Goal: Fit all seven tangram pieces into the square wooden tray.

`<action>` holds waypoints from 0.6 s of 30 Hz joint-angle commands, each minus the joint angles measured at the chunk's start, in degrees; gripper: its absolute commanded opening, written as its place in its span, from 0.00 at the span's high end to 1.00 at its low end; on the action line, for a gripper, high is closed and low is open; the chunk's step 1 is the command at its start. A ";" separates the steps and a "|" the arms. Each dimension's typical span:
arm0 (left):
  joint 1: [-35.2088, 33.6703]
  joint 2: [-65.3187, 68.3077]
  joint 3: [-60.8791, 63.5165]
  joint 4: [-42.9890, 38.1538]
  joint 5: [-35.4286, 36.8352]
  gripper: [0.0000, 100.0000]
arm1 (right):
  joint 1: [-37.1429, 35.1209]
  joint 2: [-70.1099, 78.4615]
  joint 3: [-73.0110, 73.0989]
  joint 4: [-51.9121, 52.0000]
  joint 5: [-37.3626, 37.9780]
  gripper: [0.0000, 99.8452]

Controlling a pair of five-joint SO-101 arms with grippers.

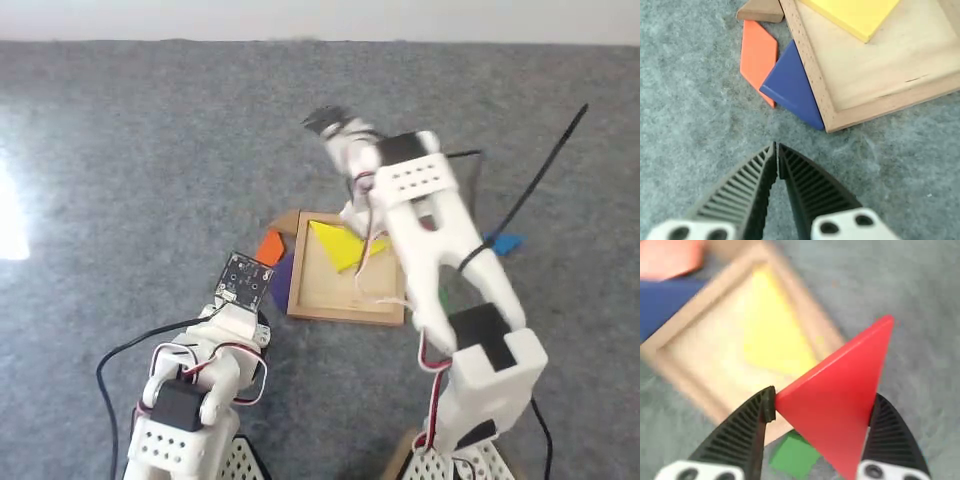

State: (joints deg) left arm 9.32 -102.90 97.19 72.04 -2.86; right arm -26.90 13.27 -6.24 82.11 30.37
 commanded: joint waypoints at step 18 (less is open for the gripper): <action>-0.18 -1.14 -0.75 0.18 -0.35 0.98 | -11.30 -4.00 8.62 3.30 36.75 0.80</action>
State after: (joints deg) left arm 9.32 -102.90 97.19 72.04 -2.86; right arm -37.89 13.01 2.46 85.19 62.02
